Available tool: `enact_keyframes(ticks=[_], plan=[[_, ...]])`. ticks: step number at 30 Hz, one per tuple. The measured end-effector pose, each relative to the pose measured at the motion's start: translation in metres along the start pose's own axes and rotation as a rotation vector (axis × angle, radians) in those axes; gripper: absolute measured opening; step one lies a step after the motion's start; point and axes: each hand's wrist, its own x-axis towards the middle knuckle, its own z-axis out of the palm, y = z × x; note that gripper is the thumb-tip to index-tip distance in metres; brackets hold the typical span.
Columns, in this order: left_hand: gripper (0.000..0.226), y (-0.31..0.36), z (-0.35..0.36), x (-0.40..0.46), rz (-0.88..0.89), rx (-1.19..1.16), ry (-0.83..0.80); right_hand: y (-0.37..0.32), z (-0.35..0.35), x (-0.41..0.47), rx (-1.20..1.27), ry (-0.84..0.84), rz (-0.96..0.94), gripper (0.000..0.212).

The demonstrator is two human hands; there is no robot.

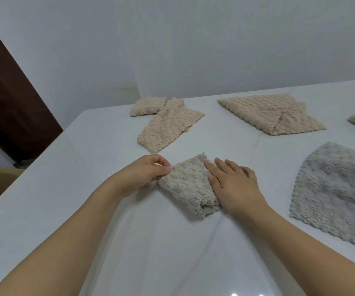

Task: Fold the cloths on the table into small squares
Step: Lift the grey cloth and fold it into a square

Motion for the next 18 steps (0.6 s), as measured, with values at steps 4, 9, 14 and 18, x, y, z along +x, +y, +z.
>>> enact_keyframes(ticks=[4, 9, 14, 18], plan=[[0.016, 0.000, 0.007, 0.000, -0.003, 0.128, 0.087, 0.002, 0.001, 0.001, 0.002, -0.002, -0.002, 0.047], [0.003, 0.001, 0.044, -0.016, 0.260, 0.709, 0.502, 0.005, 0.005, 0.003, 0.058, 0.047, 0.012, 0.049], [0.033, -0.001, 0.083, -0.065, 0.449, 0.762, 0.422, 0.004, 0.007, 0.005, 0.085, 0.090, 0.050, 0.051], [0.044, -0.008, 0.104, -0.069, 0.433, 0.943, 0.562, 0.004, 0.007, 0.006, 0.078, 0.077, 0.052, 0.051]])
